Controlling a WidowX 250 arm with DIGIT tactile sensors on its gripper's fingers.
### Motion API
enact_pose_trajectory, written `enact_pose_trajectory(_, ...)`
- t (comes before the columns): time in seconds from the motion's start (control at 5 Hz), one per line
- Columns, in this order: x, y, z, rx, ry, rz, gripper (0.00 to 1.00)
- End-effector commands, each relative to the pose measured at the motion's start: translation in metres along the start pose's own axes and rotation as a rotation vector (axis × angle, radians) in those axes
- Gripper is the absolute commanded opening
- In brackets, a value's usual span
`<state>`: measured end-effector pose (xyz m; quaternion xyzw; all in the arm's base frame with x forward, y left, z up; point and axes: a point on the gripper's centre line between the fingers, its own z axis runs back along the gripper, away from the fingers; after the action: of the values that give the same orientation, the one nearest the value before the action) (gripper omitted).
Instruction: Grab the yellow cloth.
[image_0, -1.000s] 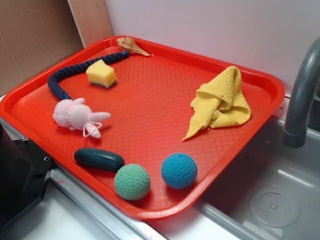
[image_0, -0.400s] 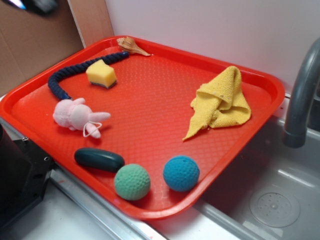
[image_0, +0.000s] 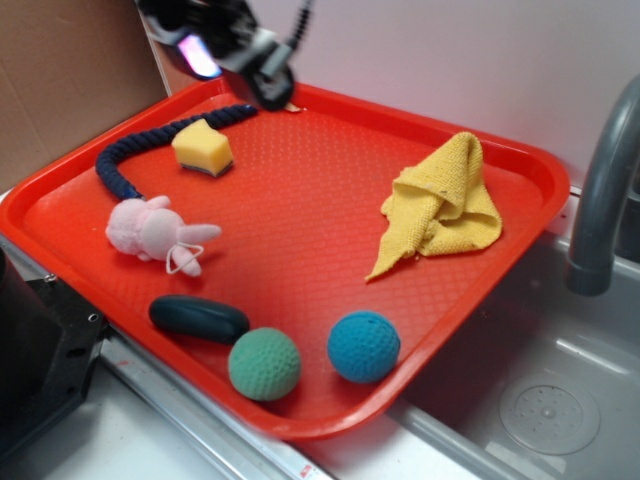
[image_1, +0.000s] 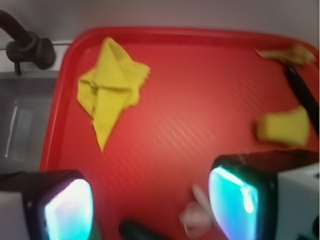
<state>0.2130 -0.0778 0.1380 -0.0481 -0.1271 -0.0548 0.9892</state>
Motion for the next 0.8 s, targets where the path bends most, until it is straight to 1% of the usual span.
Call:
enact_pose_trajectory(0.0,0.065,-0.01,-0.07,0.038,0.028,-0.277,1.0)
enact_pose_trajectory(0.2,0.082,-0.023,-0.096,0.001,0.038,-0.395,1.0)
enact_pose_trajectory(0.4,0.086,-0.033,-0.118,-0.031,0.065,-0.483,1.0)
enact_pose_trajectory(0.6,0.088,-0.046,-0.131,-0.128,0.092,-0.587,1.0)
